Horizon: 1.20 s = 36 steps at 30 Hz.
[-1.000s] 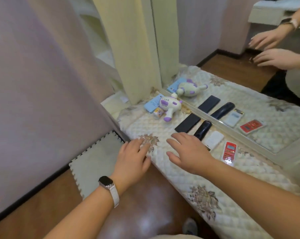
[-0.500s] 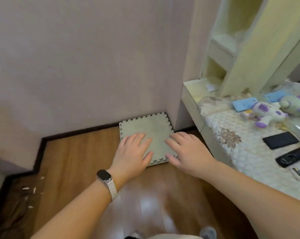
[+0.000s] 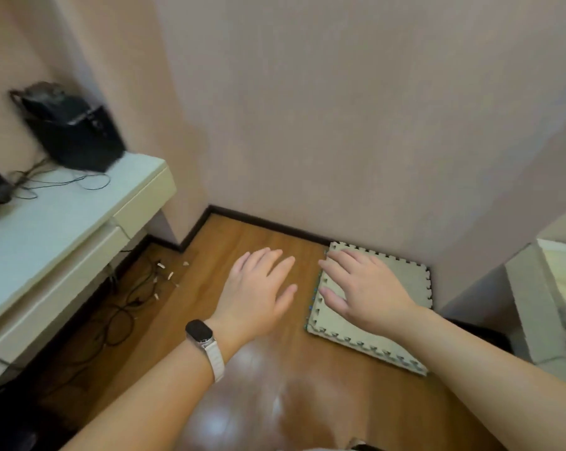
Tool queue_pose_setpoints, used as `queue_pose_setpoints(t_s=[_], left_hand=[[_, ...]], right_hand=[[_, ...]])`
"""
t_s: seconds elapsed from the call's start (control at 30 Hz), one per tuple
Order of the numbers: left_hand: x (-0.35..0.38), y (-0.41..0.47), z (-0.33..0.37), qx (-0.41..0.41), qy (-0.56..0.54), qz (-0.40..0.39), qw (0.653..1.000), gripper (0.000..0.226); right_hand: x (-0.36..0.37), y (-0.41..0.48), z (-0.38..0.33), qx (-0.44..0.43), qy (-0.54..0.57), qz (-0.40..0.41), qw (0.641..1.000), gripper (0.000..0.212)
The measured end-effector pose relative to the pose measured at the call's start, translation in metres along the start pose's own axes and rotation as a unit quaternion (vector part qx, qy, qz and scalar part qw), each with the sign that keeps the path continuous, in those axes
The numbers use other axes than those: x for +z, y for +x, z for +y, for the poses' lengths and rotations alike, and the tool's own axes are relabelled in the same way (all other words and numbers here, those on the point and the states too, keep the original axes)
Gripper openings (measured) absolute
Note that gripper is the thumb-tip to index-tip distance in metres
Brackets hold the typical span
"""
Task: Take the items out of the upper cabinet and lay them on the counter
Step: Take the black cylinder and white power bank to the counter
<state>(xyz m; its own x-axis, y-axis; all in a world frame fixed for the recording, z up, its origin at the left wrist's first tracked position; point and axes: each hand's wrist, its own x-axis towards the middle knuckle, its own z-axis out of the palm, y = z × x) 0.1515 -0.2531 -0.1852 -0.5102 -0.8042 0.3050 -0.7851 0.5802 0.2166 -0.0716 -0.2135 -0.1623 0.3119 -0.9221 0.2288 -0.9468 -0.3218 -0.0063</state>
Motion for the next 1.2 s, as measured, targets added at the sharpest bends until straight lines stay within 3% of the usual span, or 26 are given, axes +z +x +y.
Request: queue_pose_setpoints(t_s=[0.23,0.43,0.83,1.2], left_hand=[[-0.028,-0.006,-0.06,-0.112,0.067,0.006,0.991,0.048],[-0.039,0.048,-0.099,-0.181,0.128,0.012,0.975,0.047],[-0.047,0.189,-0.125,-0.23,0.205,0.038,0.951,0.047],[-0.065,0.203,-0.176,-0.298,0.222,0.047,0.927,0.046]], right_hand=[[0.022,0.1,-0.023,-0.125,0.028,0.013,0.992,0.049],[0.039,0.193,-0.002,-0.2,0.059,0.035,0.977,0.05],[0.041,0.347,0.089,-0.289,0.093,0.071,0.95,0.047],[0.044,0.433,0.06,-0.327,0.126,0.08,0.933,0.044]])
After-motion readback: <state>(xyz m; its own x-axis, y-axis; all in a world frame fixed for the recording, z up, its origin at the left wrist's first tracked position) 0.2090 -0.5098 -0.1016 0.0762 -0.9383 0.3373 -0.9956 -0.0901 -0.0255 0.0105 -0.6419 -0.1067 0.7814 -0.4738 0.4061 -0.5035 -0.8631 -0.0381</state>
